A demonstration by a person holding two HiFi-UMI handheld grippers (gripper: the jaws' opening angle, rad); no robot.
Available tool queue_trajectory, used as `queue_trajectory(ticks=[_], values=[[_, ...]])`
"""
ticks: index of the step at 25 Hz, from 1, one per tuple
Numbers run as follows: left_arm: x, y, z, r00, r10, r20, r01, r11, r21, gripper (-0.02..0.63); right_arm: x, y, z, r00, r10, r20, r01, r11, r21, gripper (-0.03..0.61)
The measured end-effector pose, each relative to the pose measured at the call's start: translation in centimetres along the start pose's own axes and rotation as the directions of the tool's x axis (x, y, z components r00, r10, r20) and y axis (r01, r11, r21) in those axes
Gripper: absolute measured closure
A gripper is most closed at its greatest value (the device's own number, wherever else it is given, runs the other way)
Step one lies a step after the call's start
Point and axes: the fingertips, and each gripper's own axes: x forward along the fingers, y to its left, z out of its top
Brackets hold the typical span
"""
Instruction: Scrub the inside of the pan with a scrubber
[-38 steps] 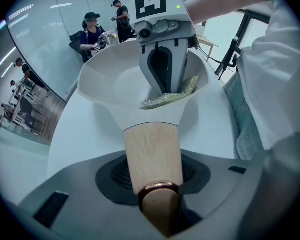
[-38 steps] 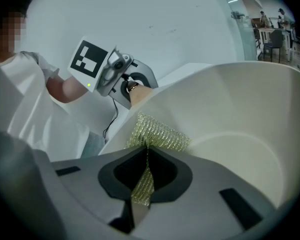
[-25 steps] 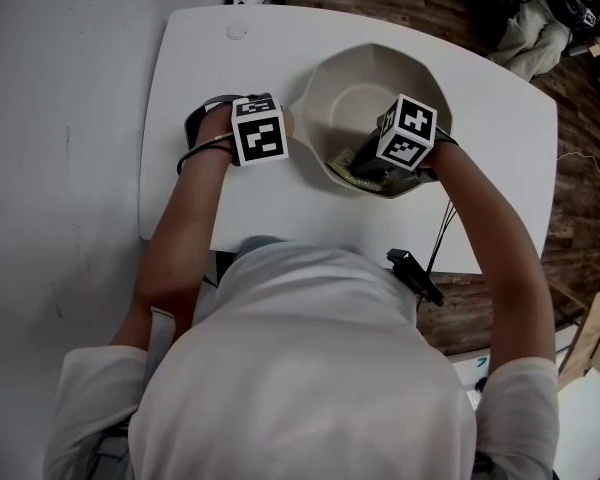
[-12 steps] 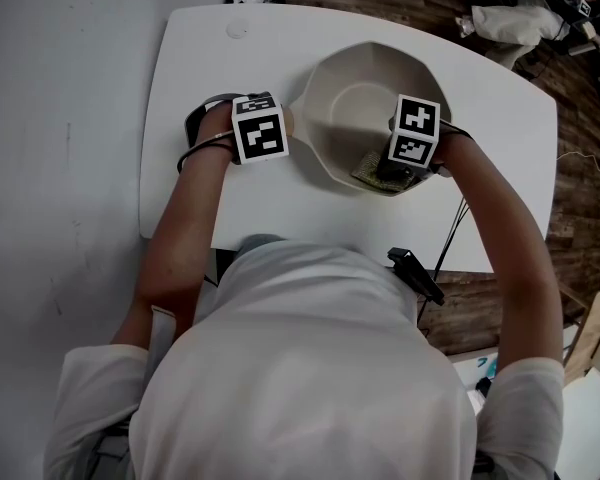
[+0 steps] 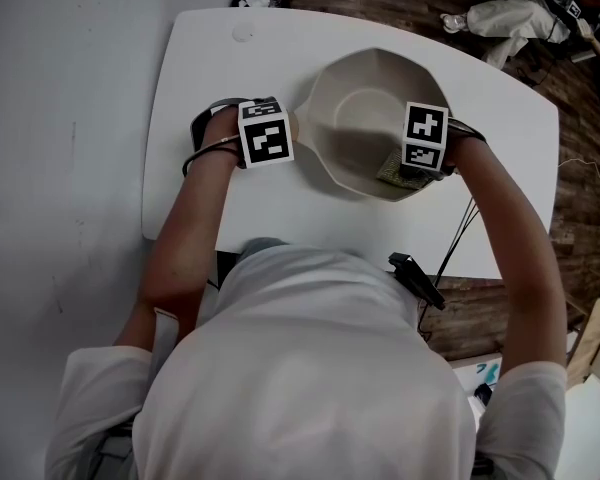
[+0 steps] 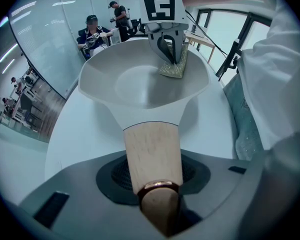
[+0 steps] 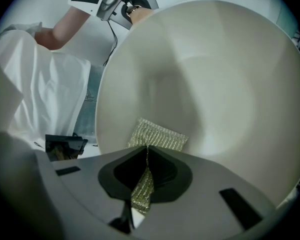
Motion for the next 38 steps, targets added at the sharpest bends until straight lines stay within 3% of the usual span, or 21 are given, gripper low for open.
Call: queue_trajectory(ticks=[8,16,23,28,33,38], values=[[0.0,0.0,0.1,1.0,0.002,0.004,-0.002,1.0,0.0,0.449,-0.5,-2.1,-1.3,0.984,-0.142,-0.107,0.138,0.989,-0.046,0.552],[0.0,-0.1,0.1,1.0,-0.002,0.007,0.002,1.0,0.001,0.451,-1.8,-5.3,-2.7,0.91,-0.35,-0.222,0.327,0.935,-0.134,0.552],[0.0,-0.1,0.3,1.0,-0.003,0.008,0.003,1.0,0.004,0.451,-3.7,-8.9,-2.5,0.831,-0.523,-0.19,0.506,0.852,-0.135,0.552],[-0.1,-0.3,0.4,1.0,-0.005,0.006,0.005,1.0,-0.005,0.451,-4.8,-10.7,-2.3,0.777,-0.609,-0.161,0.597,0.794,-0.116,0.552],[0.0,-0.3,0.4,1.0,-0.007,0.008,0.007,1.0,-0.004,0.451,-6.3,-12.8,-2.0,0.701,-0.701,-0.131,0.696,0.712,-0.093,0.552],[-0.1,-0.4,0.6,1.0,-0.005,0.004,0.005,1.0,0.006,0.453,-7.8,-14.2,-1.2,0.652,-0.755,-0.072,0.754,0.656,-0.041,0.552]])
